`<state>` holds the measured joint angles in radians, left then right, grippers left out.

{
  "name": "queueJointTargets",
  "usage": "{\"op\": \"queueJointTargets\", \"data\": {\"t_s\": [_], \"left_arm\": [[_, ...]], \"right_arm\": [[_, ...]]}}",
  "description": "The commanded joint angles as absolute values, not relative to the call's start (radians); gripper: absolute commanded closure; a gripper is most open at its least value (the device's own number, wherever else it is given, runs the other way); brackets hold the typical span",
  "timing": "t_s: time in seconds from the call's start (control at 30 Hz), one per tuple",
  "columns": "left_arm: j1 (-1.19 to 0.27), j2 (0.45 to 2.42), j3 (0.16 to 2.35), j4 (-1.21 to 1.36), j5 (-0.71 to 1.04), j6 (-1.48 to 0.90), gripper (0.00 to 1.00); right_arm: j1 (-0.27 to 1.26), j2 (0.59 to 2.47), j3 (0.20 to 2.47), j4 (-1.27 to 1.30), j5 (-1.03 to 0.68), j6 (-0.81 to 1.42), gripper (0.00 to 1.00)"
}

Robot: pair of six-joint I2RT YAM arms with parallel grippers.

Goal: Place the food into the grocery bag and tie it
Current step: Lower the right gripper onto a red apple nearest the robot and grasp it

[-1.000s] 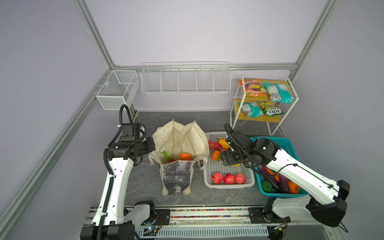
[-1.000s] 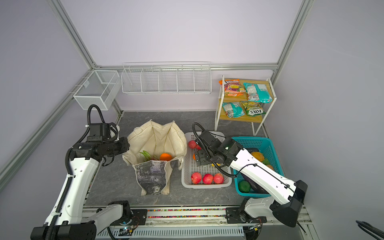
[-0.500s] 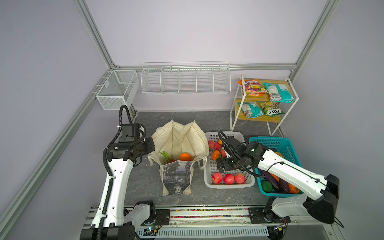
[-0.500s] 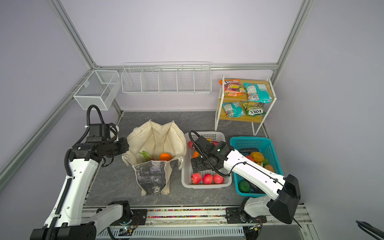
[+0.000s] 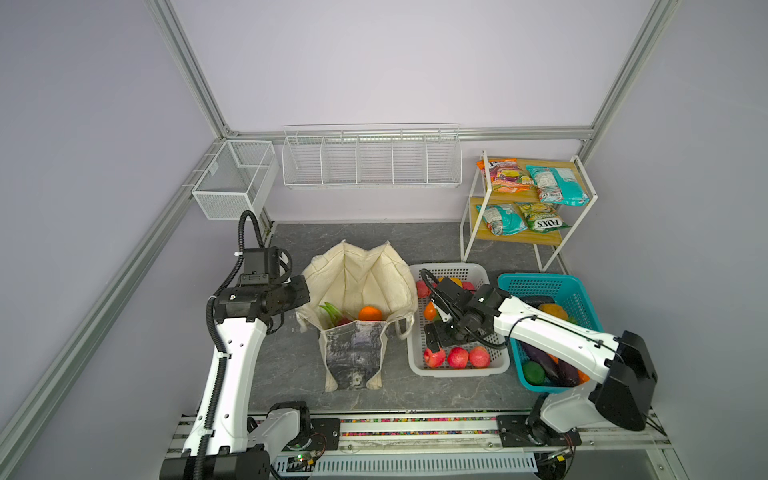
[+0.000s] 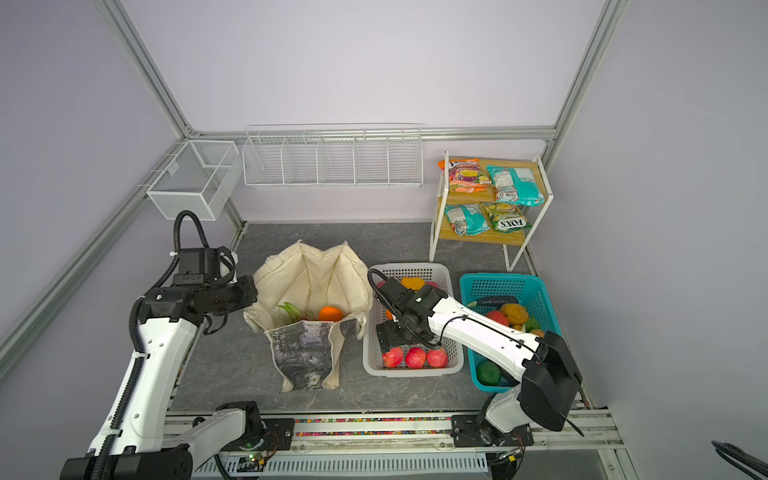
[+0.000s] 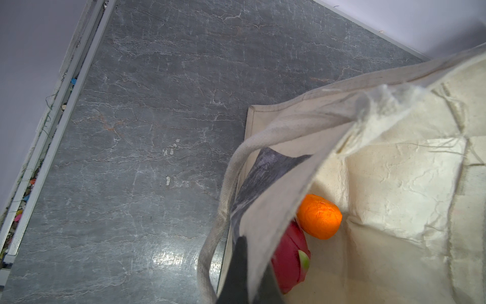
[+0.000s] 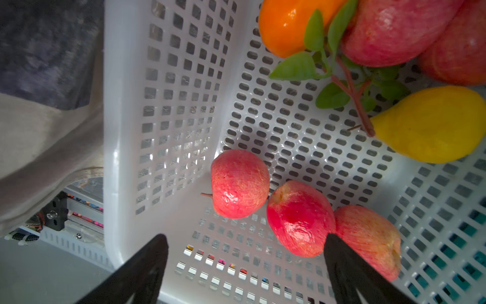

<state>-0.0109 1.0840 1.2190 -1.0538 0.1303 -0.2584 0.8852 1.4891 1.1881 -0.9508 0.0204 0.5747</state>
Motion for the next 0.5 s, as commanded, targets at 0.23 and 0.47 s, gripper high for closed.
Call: {"op": "queueJointTargets", "data": {"t_s": [0.23,0.47], "left_arm": [[-0.003,1.079,1.212,-1.063,0.12,-0.249,1.0],[-0.004,1.077,1.212,-1.068,0.121,-0.245,1.0]], "right_arm": [[0.885,1.571,1.146,-0.896,-0.063,0.549,0.07],[0.884,1.602,1.112,-0.869,-0.088,0.55,0.06]]}}
